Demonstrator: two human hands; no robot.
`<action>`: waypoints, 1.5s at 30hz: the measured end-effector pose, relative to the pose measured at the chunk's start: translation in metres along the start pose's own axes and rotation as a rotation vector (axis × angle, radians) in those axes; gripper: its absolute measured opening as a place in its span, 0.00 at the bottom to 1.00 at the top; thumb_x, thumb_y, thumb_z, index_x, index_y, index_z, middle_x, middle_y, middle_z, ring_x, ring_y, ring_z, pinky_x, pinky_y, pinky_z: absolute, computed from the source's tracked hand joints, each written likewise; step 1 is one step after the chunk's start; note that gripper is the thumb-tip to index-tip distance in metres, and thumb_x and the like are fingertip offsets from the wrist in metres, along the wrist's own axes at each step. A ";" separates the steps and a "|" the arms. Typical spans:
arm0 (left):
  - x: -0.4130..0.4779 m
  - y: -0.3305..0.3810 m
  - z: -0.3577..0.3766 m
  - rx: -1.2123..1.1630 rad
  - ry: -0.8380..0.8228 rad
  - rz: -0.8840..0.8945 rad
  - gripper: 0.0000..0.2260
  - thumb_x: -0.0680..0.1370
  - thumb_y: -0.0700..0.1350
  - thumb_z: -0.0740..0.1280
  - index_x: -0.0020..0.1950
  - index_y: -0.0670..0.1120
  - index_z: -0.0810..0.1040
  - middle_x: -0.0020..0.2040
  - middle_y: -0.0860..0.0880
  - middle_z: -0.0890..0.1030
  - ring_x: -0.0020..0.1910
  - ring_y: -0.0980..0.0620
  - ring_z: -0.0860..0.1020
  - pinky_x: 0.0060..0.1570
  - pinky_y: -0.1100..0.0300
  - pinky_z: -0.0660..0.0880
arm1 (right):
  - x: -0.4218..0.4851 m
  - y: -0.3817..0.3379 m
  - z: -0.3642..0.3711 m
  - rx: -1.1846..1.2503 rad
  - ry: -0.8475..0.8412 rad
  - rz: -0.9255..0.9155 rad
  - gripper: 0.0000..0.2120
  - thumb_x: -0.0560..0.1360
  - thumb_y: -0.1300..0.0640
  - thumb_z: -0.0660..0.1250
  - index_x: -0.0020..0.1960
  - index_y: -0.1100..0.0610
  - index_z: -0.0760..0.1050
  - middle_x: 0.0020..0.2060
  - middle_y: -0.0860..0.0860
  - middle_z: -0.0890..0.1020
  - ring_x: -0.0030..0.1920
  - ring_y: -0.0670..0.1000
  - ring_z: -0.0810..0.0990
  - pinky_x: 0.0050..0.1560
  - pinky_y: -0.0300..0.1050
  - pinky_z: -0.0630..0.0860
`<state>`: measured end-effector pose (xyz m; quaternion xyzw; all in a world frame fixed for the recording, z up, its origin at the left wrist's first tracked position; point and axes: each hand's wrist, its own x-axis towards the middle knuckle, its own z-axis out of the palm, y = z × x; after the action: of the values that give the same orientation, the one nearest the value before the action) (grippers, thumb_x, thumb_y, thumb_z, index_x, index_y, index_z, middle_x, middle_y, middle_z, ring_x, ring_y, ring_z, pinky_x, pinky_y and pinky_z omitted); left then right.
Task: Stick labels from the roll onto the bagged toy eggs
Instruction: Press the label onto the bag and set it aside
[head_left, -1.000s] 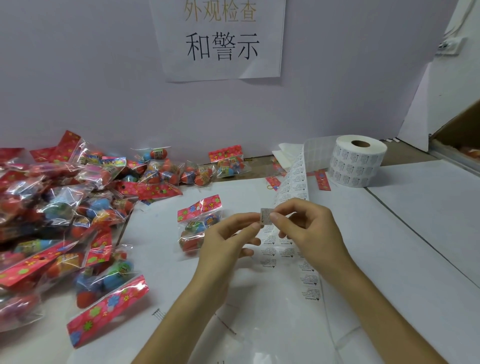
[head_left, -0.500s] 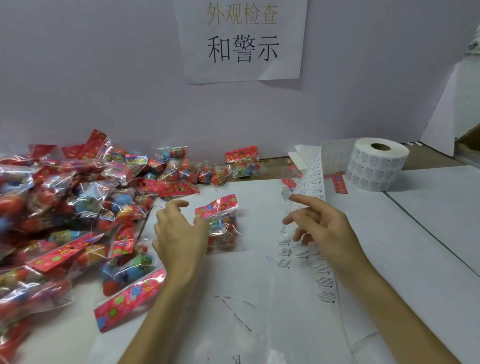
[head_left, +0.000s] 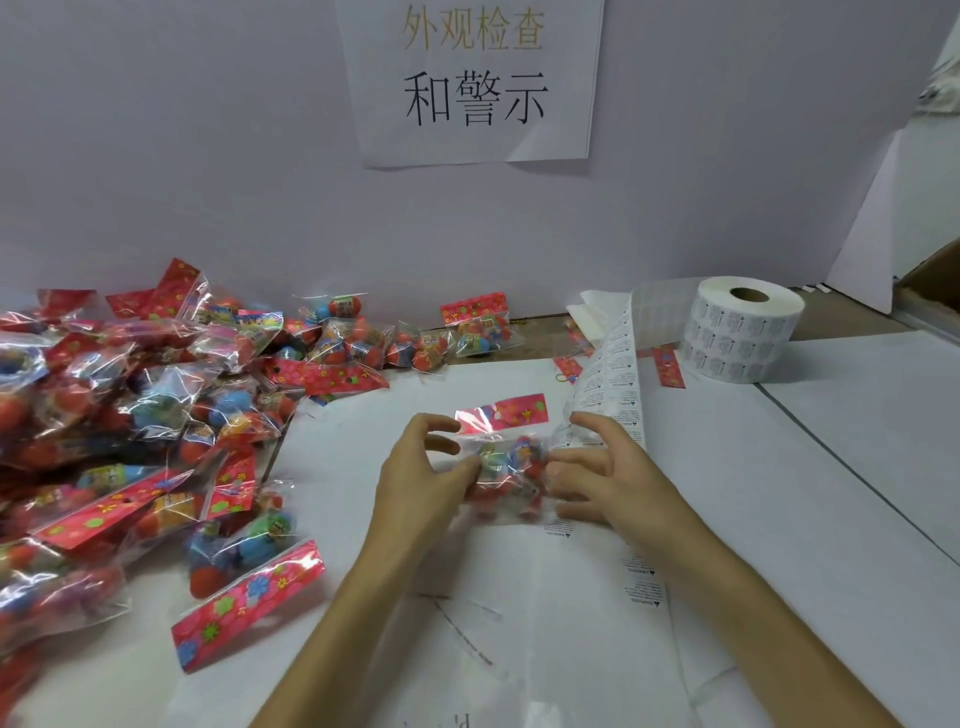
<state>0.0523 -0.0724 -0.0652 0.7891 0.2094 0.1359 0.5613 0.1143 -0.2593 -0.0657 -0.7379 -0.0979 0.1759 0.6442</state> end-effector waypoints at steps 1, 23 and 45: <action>0.000 0.000 0.000 -0.066 -0.018 -0.029 0.18 0.78 0.43 0.75 0.64 0.51 0.74 0.60 0.48 0.79 0.48 0.48 0.83 0.31 0.67 0.78 | -0.001 -0.002 -0.001 -0.020 0.027 -0.023 0.29 0.76 0.60 0.74 0.72 0.47 0.67 0.53 0.47 0.85 0.53 0.51 0.86 0.54 0.53 0.84; -0.011 0.013 0.005 -0.552 -0.351 -0.149 0.23 0.72 0.39 0.77 0.66 0.42 0.77 0.51 0.39 0.87 0.49 0.43 0.87 0.46 0.55 0.85 | -0.001 -0.009 -0.008 0.275 0.039 -0.120 0.21 0.77 0.59 0.73 0.66 0.50 0.72 0.49 0.55 0.88 0.50 0.55 0.88 0.51 0.49 0.82; -0.014 0.021 0.012 -0.534 -0.083 -0.138 0.20 0.74 0.33 0.75 0.63 0.47 0.77 0.45 0.45 0.88 0.40 0.48 0.86 0.36 0.60 0.81 | -0.008 -0.012 -0.002 0.081 -0.040 -0.195 0.17 0.76 0.55 0.74 0.62 0.49 0.75 0.41 0.51 0.86 0.41 0.50 0.87 0.39 0.45 0.83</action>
<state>0.0495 -0.0948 -0.0495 0.6019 0.1963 0.1152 0.7654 0.1080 -0.2621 -0.0527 -0.6945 -0.1751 0.1308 0.6855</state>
